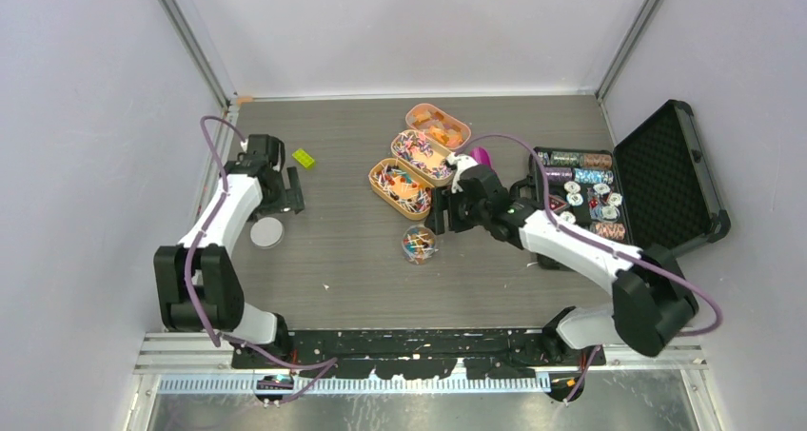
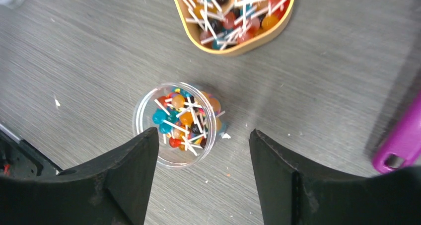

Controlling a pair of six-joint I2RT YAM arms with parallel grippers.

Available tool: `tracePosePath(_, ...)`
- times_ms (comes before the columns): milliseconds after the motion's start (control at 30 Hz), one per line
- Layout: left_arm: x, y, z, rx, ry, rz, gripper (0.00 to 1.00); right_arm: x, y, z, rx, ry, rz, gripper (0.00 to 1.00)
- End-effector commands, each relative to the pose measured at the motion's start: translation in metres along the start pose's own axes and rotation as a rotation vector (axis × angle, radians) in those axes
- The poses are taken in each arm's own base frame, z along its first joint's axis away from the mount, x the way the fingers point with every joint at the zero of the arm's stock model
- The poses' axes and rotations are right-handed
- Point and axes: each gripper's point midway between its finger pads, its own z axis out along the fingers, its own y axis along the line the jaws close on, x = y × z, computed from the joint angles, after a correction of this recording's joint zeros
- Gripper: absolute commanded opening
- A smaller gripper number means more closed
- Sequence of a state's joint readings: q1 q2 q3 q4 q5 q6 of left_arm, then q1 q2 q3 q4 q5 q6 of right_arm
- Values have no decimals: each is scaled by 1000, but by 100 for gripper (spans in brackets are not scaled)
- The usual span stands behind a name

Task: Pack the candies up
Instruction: Pick up the bottle lid at the center of the board.

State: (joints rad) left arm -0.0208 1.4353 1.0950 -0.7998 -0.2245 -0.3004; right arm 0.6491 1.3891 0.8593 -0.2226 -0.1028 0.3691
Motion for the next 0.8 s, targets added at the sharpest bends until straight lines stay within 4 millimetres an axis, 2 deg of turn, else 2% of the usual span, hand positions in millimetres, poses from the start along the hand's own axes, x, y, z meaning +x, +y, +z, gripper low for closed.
tracePosePath(0, -14, -1, 10, 47, -12, 33, 100, -42, 5, -30, -3, -226, -38, 73)
tracePosePath(167, -7, 1, 32, 22, 94, 62, 100, -43, 4, -48, -23, -312, -73, 74)
tracePosePath(300, 3, 12, 48, -28, 158, 60, 100, -42, 3, -54, -18, -319, -80, 74)
tracePosePath(433, 12, 21, 61, -7, 224, 47, 100, -43, 4, -57, -24, -335, -82, 76)
tracePosePath(600, 7, 25, 61, 31, 198, 25, 100, -42, 3, -57, -22, -330, -81, 77)
tracePosePath(767, 13, 23, 69, 86, 232, 10, 100, -45, -2, -62, 14, -347, -79, 77)
